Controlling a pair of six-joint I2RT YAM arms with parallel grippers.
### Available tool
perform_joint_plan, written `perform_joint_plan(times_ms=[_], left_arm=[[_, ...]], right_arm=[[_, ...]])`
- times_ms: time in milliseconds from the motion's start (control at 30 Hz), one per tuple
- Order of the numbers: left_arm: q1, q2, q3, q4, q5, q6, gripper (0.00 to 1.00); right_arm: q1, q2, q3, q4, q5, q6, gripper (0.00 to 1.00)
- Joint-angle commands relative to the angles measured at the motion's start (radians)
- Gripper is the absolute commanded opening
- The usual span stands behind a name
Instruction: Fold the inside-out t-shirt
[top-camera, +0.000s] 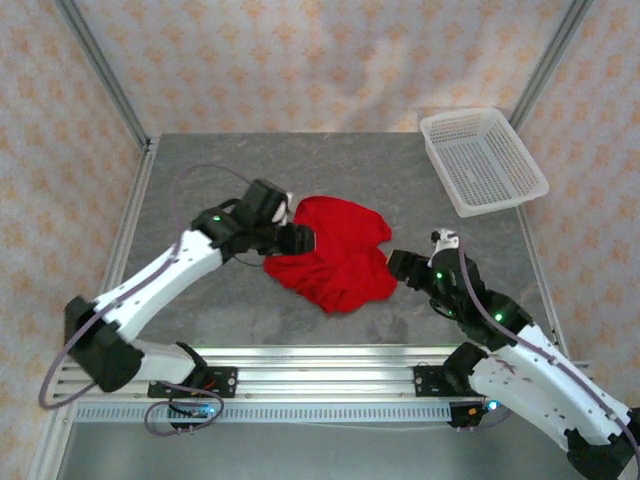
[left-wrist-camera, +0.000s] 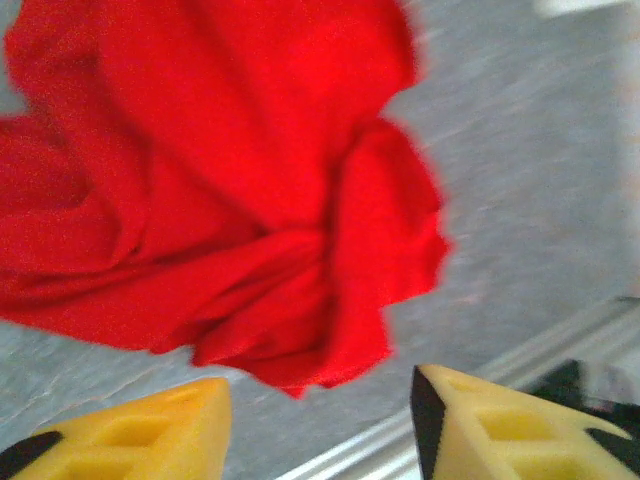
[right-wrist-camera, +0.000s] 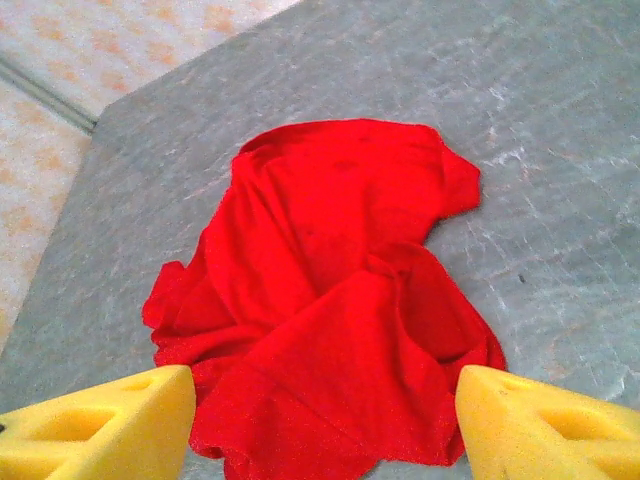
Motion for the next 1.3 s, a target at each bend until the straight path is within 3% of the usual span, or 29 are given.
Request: perform_joint_plan(times_ms=[0, 133, 233, 267, 333, 367, 400, 467, 567, 600, 733, 867, 1000, 1133, 1233, 1267], left_arm=[[-0.005, 0.122, -0.024, -0.039, -0.14, -0.132, 0.63], [-0.028, 0.269, -0.056, 0.21, -0.06, -0.129, 0.79], [-0.043, 0.358, -0.118, 0.341, -0.056, -0.158, 0.75], [-0.044, 0.379, -0.149, 0.38, -0.084, -0.15, 0.63], [-0.038, 0.392, -0.214, 0.451, -0.157, -0.123, 0.12], [-0.032, 0.387, -0.243, 0.487, -0.18, -0.101, 0.0], [-0.03, 0.376, -0.262, 0.516, -0.189, -0.075, 0.0], [-0.031, 0.349, -0.284, 0.553, -0.192, -0.026, 0.0], [-0.023, 0.309, -0.297, 0.534, -0.273, 0.026, 0.0], [-0.012, 0.293, -0.299, 0.521, -0.308, 0.039, 0.0], [0.133, 0.227, -0.281, 0.478, -0.339, 0.085, 0.0], [0.268, 0.245, -0.151, 0.434, -0.305, 0.188, 0.0], [0.283, 0.359, 0.016, 0.394, -0.255, 0.248, 0.0], [0.283, 0.404, 0.023, 0.418, -0.217, 0.24, 0.0], [0.283, 0.377, -0.051, 0.47, -0.197, 0.227, 0.02], [0.283, 0.36, -0.07, 0.473, -0.203, 0.226, 0.09]], right_arm=[[-0.009, 0.196, 0.092, -0.136, -0.041, 0.151, 0.7], [-0.038, 0.519, 0.212, -0.164, -0.131, 0.095, 0.7], [-0.062, 0.696, 0.263, -0.124, -0.127, 0.02, 0.71], [-0.074, 0.753, 0.274, -0.106, -0.124, 0.0, 0.72], [-0.089, 0.859, 0.283, -0.061, -0.099, -0.04, 0.71], [-0.093, 0.905, 0.283, -0.023, -0.095, -0.063, 0.7], [-0.098, 0.945, 0.275, 0.027, -0.1, -0.078, 0.64], [-0.109, 0.994, 0.256, 0.127, -0.136, -0.077, 0.34], [-0.111, 0.997, 0.248, 0.186, -0.174, -0.087, 0.05], [-0.109, 0.966, 0.233, 0.191, -0.179, -0.09, 0.0], [-0.055, 0.718, 0.062, 0.253, -0.091, -0.002, 0.0], [0.114, 0.51, -0.169, 0.429, -0.101, 0.091, 0.0], [0.239, 0.553, -0.311, 0.608, -0.202, 0.141, 0.0], [0.279, 0.558, -0.298, 0.56, -0.266, 0.131, 0.16], [0.278, 0.396, -0.256, 0.353, -0.06, 0.159, 0.27], [0.274, 0.337, -0.246, 0.293, 0.035, 0.173, 0.32]])
